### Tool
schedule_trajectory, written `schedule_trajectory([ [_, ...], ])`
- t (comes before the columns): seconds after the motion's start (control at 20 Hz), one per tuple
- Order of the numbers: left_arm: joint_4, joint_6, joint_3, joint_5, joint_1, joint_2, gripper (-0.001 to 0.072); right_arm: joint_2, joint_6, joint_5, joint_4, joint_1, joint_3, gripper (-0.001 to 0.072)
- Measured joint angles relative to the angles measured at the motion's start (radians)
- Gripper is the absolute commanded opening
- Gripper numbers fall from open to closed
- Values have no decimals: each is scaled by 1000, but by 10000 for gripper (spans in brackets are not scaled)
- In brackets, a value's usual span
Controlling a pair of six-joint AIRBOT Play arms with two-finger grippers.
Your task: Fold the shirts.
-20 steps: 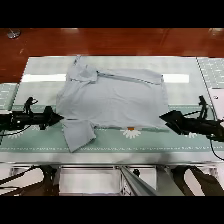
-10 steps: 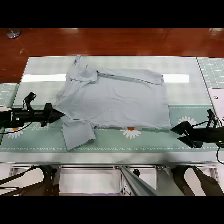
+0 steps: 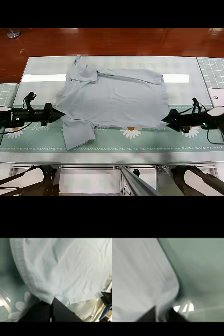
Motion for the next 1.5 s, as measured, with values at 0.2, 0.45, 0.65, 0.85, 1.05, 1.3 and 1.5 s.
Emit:
schedule_trajectory([
  [0.2, -42, 3, 73, -16, 0, 32, 22, -99, -27, 50, 11, 84, 222, 34],
  [0.45, -152, -28, 432, -34, -21, 158, 21, -104, -27, 169, -19, 111, 731, 34],
  [0.65, -46, -142, 815, -12, -26, 270, 21, -13, -14, 275, -57, 115, 1130, 34],
  [0.85, 205, -267, 1090, -29, -26, 412, 21, 179, -16, 332, -109, 116, 1278, 35],
  [1.05, 465, -325, 1184, -50, -124, 590, 21, 391, -27, 380, -174, 116, 1320, 34],
  [1.3, 874, -406, 1206, -94, -412, 749, 22, 548, -15, 475, -220, 116, 1332, 34],
  [1.5, 1082, -447, 1130, -146, -591, 786, 21, 586, 6, 572, -228, 116, 1289, 34],
])
